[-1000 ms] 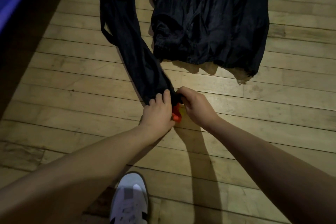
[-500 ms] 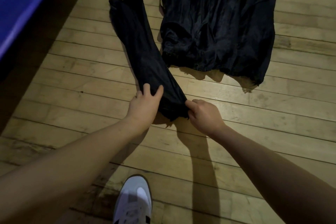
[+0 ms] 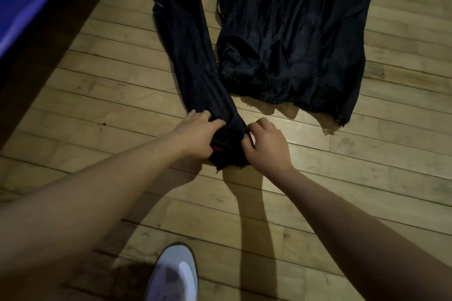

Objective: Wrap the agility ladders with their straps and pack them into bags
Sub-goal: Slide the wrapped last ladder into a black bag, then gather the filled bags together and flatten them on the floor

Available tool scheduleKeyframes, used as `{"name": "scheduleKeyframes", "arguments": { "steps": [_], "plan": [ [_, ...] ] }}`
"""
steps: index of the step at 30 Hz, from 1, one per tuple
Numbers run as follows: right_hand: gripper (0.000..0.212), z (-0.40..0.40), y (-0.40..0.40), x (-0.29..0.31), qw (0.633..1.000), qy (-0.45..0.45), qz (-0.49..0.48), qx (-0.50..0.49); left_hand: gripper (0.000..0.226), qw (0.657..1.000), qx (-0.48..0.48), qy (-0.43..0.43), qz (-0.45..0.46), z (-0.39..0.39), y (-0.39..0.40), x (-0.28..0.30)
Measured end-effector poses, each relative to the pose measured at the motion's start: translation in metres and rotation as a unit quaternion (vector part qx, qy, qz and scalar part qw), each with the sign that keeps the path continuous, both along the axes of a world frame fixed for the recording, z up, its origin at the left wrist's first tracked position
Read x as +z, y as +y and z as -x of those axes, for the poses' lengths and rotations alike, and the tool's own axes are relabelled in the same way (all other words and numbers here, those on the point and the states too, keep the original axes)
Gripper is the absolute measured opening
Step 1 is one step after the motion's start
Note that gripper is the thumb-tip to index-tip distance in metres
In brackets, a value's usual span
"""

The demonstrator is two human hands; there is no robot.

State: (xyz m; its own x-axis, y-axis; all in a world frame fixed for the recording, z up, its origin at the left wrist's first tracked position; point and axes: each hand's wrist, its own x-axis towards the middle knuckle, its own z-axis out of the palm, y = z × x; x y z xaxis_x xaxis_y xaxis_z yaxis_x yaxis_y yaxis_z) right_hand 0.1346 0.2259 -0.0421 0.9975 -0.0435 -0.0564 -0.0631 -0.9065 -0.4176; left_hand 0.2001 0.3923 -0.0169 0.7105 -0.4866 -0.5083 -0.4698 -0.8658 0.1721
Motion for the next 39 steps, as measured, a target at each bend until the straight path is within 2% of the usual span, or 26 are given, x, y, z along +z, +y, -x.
{"name": "scheduleKeyframes", "arguments": {
  "steps": [1,3,5,6,7,11,13,17,20,26,28,32,39],
  "plan": [
    [0.023,-0.006,0.001,0.001,1.000,-0.002,0.001,-0.001,0.073,0.999,0.022,0.037,0.020,-0.004,0.003,0.002],
    [0.022,-0.019,0.004,0.005,1.000,-0.002,0.007,-0.007,0.061,0.989,0.088,0.071,0.098,-0.011,0.008,0.004],
    [0.023,-0.036,0.007,0.008,1.000,0.001,0.010,-0.017,0.046,0.976,0.127,0.041,0.173,-0.018,0.014,0.001],
    [0.024,-0.046,0.007,0.009,1.000,0.001,0.012,-0.020,0.044,0.975,0.129,0.009,0.182,-0.023,0.016,-0.002],
    [0.024,-0.055,0.007,0.010,1.000,0.001,0.016,-0.021,0.047,0.978,0.120,-0.025,0.169,-0.027,0.017,-0.005],
    [0.030,-0.087,0.006,0.012,0.998,-0.016,0.045,-0.029,0.083,0.993,0.046,-0.105,-0.016,-0.047,0.013,-0.021],
    [0.034,-0.104,0.004,0.011,0.997,-0.035,0.052,-0.044,0.085,0.992,0.042,-0.112,-0.040,-0.058,0.008,-0.027],
    [0.056,-0.141,-0.001,0.010,0.995,-0.039,0.065,-0.066,0.067,0.995,0.026,-0.098,0.000,-0.086,0.009,-0.037],
    [0.072,-0.165,-0.004,0.008,0.993,-0.030,0.086,-0.072,0.067,0.995,0.013,-0.094,0.035,-0.110,0.012,-0.044],
    [0.103,-0.202,0.000,-0.006,0.985,0.073,0.065,-0.139,0.070,0.993,0.024,-0.079,0.089,-0.154,0.001,-0.049],
    [0.108,-0.210,0.003,-0.007,0.980,0.111,0.050,-0.158,0.071,0.992,0.014,-0.075,0.100,-0.163,0.002,-0.052],
    [0.101,-0.221,0.009,-0.009,0.971,0.170,0.032,-0.166,0.072,0.992,0.010,-0.073,0.105,-0.171,0.001,-0.053],
    [0.084,-0.209,-0.002,-0.005,0.977,0.160,0.029,-0.135,0.072,0.994,0.010,-0.070,0.080,-0.170,-0.003,-0.048]
  ]
}}
